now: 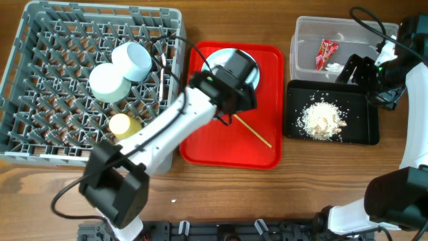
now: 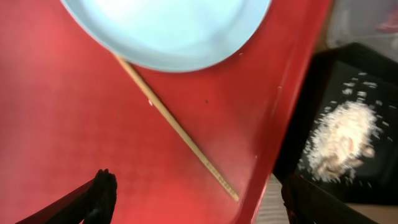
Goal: Sort waste into correct bins and load items into the dishwasher rack
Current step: 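Move the left gripper back to the wooden chopstick on the red tray, then close the left gripper on the wooden chopstick and lift it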
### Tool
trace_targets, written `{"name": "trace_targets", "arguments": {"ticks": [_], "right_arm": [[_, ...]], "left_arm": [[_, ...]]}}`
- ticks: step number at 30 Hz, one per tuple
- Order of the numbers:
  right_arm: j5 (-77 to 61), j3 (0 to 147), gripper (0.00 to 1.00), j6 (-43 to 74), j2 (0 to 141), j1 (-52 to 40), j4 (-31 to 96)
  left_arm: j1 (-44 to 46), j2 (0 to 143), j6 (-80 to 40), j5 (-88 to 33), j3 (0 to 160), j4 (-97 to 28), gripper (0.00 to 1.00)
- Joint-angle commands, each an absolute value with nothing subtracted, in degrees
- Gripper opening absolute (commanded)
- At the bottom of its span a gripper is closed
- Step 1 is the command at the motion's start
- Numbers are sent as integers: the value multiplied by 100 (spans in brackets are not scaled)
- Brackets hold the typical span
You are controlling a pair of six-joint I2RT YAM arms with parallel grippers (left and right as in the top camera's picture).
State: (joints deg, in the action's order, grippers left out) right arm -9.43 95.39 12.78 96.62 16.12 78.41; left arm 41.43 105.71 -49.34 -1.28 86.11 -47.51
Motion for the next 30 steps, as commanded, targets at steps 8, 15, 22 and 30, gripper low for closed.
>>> {"name": "trace_targets", "arguments": {"ticks": [8,15,22,30], "right_arm": [[-1035,9590,100,1350,9513,1599,7848],[-1037,9590,100,1350,9513,1599,7850],[-1037,9590,100,1347,9513,1599,7850],[-1037,9590,100,1345,9513,1599,7850]], "left_arm": [[4521,11638,-6265,419,8615,-4786,76],[4517,11987,-6351,602,8615,-4775,75],[4515,12267,-6351,609,8615,-4987,75],[4510,12272,-6346,609,8615,-5408,44]]}}
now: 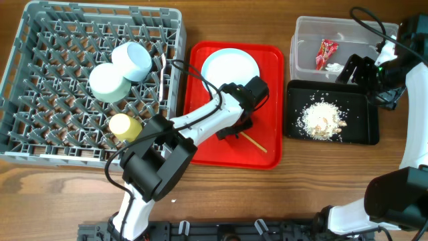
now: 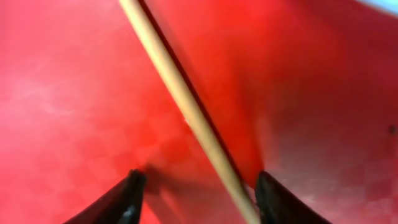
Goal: Sort waste into correct bins and load items into the dishwasher rack
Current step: 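Close the left gripper on the wooden chopstick and lift it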
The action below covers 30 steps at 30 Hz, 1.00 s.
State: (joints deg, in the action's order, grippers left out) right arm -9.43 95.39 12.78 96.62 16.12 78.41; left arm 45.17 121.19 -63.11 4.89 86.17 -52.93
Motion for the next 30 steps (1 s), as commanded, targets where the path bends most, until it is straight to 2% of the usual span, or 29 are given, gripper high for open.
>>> {"name": "trace_targets", "arguments": {"ticks": [1,5,10,14,20,22,30], "right_arm": [[-1037,9590,100,1347,9513,1599,7850],[-1037,9590,100,1345,9513,1599,7852],[-1037,9590,100,1350,9513,1599,7854],[-1037,9590,100,1347,9513,1599,7859],[-1037,9590,100,1350,9513,1599,7859],[-1037,9590,100,1347,9513,1599,7859],[-1035,9590,100,1347,9515,1599,7872]], "left_arm": [[4510,12274,-6346,609,8615,-5408,40],[4510,12272,-6348,604,8615,-5402,25],[4510,12274,-6346,604,8615,-5428,19],[4512,12272,-6346,604,8615,-5439,9],[4510,12272,-6346,604,8615,-5481,8],[4510,12272,-6346,604,8615,-5518,4],[4495,12149,-6344,611,8615,-5603,4]]}}
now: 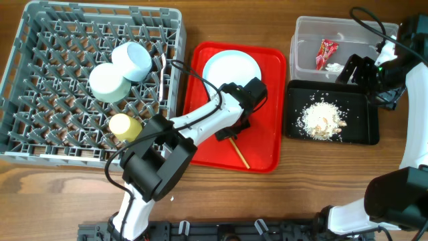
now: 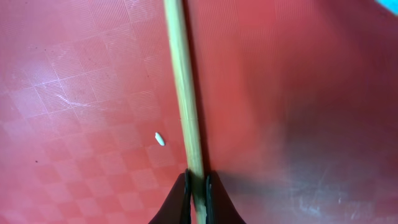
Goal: Sort waste into correct bins and load items into the dishwasher rack
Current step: 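Close the left gripper on the wooden chopstick and lift it, then carry the chopstick into the rack with the left gripper and release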
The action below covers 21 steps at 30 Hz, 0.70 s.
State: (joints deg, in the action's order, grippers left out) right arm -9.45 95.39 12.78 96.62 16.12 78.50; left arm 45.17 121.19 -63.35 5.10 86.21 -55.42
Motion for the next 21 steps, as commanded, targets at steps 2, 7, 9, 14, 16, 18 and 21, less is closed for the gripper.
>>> {"name": "trace_targets", "arguments": {"ticks": [2,7,9,14,16,18,21], "right_arm": [[-1035,9590,100,1345,9515,1599,7872],[-1035,9590,100,1347,9513,1599,7867],[-1035,9590,100,1347,9513,1599,7865],[-1035,9590,100,1347,9513,1599,7865],[-1035,9590,100,1345,9513,1599,7865],[-1035,9590,100,1347,9515,1599,7867],[-1035,9590,100,1345,9513,1599,7867]], "left_arm": [[4445,12014,-6337,615,8615,-5634,4],[4204,11395,-6285,1076,8615,-5835,4],[4101,11109,-5902,1170,8615,-5839,4],[3785,10396,-4624,1166,8615,-5837,4],[3564,10099,-3844,1168,8615,-5861,4],[3345,9907,-3242,1168,8615,-5881,4],[2930,9688,-2373,1168,8615,-5885,4]]}}
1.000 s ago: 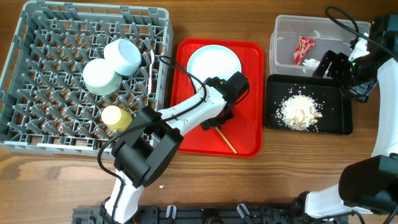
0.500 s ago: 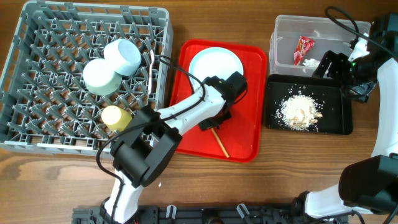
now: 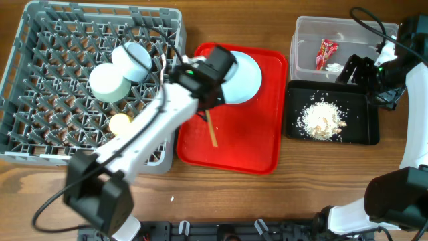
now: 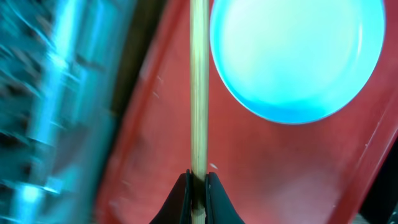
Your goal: Sort waste into correct bins and load items into the dishwasher rack
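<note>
A thin wooden chopstick point(image 4: 199, 87) is clamped between the jaws of my left gripper point(image 4: 198, 186), which is shut on it. The overhead view shows the chopstick point(image 3: 211, 130) held over the left part of the red tray point(image 3: 261, 144), near the dishwasher rack point(image 3: 40, 127). A pale blue plate point(image 3: 244, 77) lies on the tray's far half and also shows in the left wrist view point(image 4: 295, 56). My right gripper point(image 3: 354, 69) hovers at the clear bin point(image 3: 304, 40); its jaws are too small to read.
Two pale blue cups point(image 3: 130, 60) point(image 3: 107, 82) and a yellow cup point(image 3: 120, 123) sit in the rack. A black tray point(image 3: 364, 134) with rice scraps point(image 3: 323, 119) lies at the right. The clear bin holds a red wrapper point(image 3: 326, 53).
My left gripper, still shut on the chopstick, has moved from the tray's near middle to its left side beside the rack. The chopstick is off the tray floor. The right arm is unchanged.
My left gripper was open above the chopstick lying slantwise on the tray below the plate. It then stood astride the stick at tray level, then was shut on it. Now it holds the stick near the rack's edge.
</note>
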### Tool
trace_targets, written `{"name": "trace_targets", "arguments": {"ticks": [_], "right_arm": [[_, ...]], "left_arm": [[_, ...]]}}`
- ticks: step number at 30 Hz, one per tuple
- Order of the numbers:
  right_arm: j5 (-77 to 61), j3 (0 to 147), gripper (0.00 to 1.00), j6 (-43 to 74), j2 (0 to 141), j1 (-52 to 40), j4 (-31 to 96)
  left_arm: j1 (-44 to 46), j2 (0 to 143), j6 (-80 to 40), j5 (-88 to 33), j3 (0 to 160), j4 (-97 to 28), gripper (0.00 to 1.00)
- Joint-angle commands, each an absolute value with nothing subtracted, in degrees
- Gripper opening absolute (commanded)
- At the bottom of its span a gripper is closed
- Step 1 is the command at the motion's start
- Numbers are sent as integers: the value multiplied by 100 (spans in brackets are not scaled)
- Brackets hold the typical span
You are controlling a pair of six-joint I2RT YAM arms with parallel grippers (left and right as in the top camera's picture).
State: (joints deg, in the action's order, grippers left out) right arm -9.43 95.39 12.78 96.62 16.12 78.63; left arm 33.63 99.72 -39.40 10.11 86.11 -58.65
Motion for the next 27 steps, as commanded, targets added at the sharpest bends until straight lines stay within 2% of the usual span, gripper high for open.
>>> {"name": "trace_targets", "arguments": {"ticks": [1,11,17,27], "right_arm": [[-1035,9590,100,1347,9513,1599,7867],[-1039,9590,100,1352,9513,1599,7863],[-1039,9590,100,1365,9515,1599,7863],[-1039,9590,100,1365,9513,1597,7872]], "left_arm": [[2749,9633,-2134,1168,8615,-5883,4],[1581,9618,-908,1144,8615,-5704,4],[1466,9671,-322,956,8615,-5502,4],[1461,10241,-344,947,8615,-5312,4]]}}
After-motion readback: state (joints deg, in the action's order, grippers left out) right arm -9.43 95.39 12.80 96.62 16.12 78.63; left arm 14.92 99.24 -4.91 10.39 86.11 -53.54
